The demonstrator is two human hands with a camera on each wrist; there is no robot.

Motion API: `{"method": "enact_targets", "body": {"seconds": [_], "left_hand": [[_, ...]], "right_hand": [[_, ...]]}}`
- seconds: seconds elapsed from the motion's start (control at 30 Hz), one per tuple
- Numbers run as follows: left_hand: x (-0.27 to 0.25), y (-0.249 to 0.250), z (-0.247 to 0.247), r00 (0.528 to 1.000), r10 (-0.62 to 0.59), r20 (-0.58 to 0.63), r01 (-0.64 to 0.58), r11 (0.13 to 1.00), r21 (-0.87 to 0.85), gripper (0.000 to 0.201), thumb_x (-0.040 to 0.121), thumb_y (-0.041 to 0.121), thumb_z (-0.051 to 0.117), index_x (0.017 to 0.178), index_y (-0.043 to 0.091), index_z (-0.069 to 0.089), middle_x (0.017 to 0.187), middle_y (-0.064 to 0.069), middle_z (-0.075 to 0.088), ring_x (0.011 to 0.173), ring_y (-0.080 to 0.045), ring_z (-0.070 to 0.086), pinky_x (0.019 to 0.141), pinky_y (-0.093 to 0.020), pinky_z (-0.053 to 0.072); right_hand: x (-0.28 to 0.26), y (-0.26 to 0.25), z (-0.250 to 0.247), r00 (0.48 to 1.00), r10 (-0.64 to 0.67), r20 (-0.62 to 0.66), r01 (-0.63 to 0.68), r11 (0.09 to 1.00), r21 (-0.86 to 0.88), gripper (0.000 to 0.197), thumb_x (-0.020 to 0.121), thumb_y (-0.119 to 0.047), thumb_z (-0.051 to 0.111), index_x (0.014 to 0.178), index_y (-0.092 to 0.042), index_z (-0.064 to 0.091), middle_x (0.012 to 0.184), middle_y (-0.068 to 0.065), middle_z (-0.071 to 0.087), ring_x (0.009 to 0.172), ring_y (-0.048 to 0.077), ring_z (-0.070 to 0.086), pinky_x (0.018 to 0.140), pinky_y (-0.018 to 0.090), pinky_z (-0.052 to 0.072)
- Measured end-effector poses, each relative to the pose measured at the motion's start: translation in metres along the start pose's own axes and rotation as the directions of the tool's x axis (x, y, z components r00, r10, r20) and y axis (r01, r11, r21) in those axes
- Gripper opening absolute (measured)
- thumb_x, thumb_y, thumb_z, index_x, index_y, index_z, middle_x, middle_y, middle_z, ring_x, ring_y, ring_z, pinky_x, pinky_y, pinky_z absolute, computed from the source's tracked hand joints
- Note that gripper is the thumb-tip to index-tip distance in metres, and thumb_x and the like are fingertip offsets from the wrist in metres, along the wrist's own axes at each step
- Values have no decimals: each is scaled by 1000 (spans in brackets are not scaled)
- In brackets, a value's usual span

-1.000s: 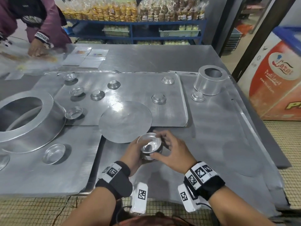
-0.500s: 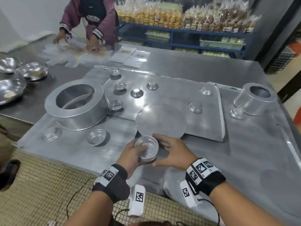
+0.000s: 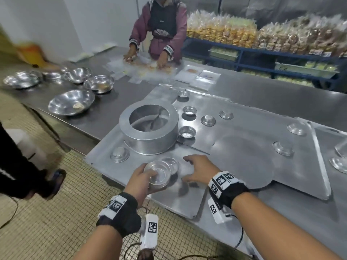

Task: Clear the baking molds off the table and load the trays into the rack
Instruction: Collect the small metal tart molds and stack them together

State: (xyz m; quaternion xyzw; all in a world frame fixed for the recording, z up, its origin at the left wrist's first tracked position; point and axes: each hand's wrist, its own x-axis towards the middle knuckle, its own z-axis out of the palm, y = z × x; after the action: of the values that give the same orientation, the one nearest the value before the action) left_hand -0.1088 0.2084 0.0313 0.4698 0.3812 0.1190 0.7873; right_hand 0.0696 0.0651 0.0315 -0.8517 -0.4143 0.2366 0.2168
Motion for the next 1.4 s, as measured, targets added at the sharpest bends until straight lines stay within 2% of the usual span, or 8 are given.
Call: {"method": "enact_targets", "body": {"seconds": [0.2, 0.4, 0.63, 0.77, 0.93, 1.17, 1.3, 1.4], "left_hand": [[8, 16, -46, 998, -23, -52, 22, 1000, -12, 29, 91, -6, 48, 116, 4, 60, 123, -29, 54, 99, -49, 64, 69, -46, 60], [15, 25, -73, 994, -39, -99, 43, 999, 31, 36, 88, -5, 47, 120, 5, 60, 114, -30, 62, 94, -47, 66, 63, -41, 59], [22, 33, -83, 993, -54, -104, 64, 994, 90, 37, 87, -5, 43, 116, 10, 60, 113, -30, 64, 96, -50, 67, 71, -56, 60], [27, 37, -82, 994, -61, -93, 74, 987, 144, 38, 87, -3, 43, 115, 19, 58, 112, -27, 64, 84, -43, 68, 52, -36, 55], [35, 38, -82, 994, -64, -85, 78, 982, 171, 32, 84, -2, 47, 102, 21, 60, 114, -24, 63, 105, -46, 62, 84, -59, 57], [46, 34, -86, 994, -82, -72, 95, 974, 204, 42, 63, 11, 52, 102, 22, 61, 113, -22, 66, 105, -43, 63, 91, -63, 52], [43, 39, -87, 994, -85, -66, 98, 970, 224, 33, 70, 9, 53, 99, 23, 61, 113, -20, 64, 106, -42, 62, 92, -61, 52], [41, 43, -87, 993, -92, -72, 105, 974, 202, 35, 85, -2, 47, 104, 23, 59, 113, -18, 63, 107, -41, 61, 93, -59, 53]], "right_hand": [[27, -37, 25, 998, 0, 55, 4, 996, -87, 92, 54, -51, 89, 135, -29, 51, 128, -3, 57, 118, 18, 56, 100, 35, 48], [43, -52, 38, 998, 59, 28, -53, 984, -171, 107, 64, -57, 82, 150, -18, 31, 148, 2, 40, 136, 21, 40, 111, 37, 37], [42, -60, 43, 991, 129, -20, -131, 973, -192, 90, 67, -52, 79, 142, -15, 44, 139, 4, 50, 129, 21, 47, 105, 32, 42], [41, -60, 44, 977, 184, -109, -197, 971, -134, 58, 79, -35, 70, 132, -17, 57, 121, 2, 63, 113, 19, 59, 98, 31, 49], [45, -53, 45, 918, 330, -220, -316, 944, 99, 26, 83, -9, 55, 98, -17, 75, 96, 8, 70, 78, 18, 70, 82, 26, 58], [48, -46, 50, 871, 451, -197, -396, 880, 263, 22, 75, 0, 67, 94, -9, 74, 83, 9, 72, 74, 18, 72, 68, 21, 60], [52, -49, 53, 830, 525, -187, -425, 813, 398, 13, 84, -3, 63, 94, 1, 71, 99, 21, 68, 64, 26, 73, 64, 31, 62], [53, -59, 57, 851, 506, -141, -409, 808, 425, 30, 79, -22, 75, 84, 7, 70, 74, 21, 72, 49, 20, 66, 59, 29, 60]]}}
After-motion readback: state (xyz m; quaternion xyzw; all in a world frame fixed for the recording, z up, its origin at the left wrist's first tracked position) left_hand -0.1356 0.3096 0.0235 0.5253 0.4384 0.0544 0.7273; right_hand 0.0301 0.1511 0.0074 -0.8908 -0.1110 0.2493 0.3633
